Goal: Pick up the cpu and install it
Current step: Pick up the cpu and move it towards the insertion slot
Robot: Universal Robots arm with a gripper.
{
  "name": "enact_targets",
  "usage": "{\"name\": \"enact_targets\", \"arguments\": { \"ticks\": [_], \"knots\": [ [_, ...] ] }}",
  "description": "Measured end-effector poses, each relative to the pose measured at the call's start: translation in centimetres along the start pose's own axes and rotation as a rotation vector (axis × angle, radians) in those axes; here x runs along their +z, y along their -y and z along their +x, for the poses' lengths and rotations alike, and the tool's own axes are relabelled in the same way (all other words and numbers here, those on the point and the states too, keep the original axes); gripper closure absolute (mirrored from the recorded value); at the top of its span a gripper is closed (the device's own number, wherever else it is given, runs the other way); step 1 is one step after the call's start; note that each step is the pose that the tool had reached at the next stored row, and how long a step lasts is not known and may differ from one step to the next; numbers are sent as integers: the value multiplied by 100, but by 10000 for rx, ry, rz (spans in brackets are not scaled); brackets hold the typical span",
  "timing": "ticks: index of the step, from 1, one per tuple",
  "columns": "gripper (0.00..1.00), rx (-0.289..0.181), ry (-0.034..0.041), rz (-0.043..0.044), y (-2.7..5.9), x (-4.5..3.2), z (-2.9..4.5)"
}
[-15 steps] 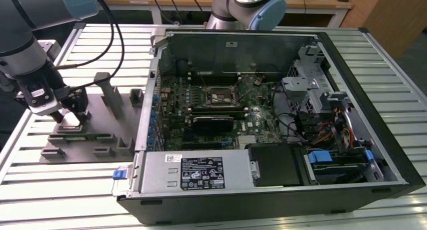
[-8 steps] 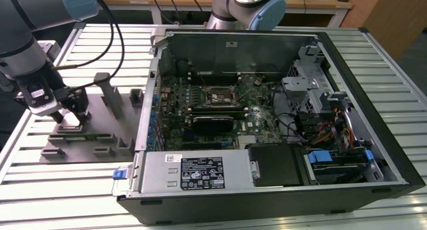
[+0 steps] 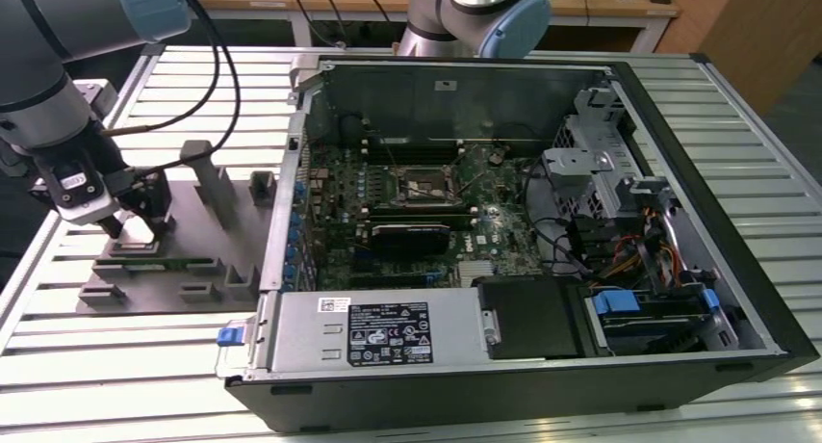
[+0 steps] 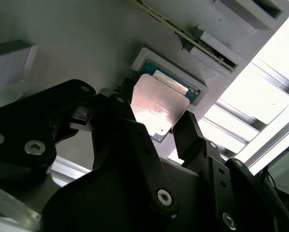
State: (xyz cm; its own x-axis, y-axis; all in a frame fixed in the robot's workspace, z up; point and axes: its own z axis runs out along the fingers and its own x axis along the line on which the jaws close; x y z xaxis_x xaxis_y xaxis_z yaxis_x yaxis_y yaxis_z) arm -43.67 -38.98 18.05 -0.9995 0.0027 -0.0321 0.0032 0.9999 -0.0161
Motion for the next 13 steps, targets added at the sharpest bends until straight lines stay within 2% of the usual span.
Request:
{"name": "enact_targets", "arguments": {
  "ticks": [6, 13],
  "knots": [
    [41, 5, 21, -19, -4, 22, 0],
    [41, 1, -1, 0, 0, -8, 0]
  ]
}}
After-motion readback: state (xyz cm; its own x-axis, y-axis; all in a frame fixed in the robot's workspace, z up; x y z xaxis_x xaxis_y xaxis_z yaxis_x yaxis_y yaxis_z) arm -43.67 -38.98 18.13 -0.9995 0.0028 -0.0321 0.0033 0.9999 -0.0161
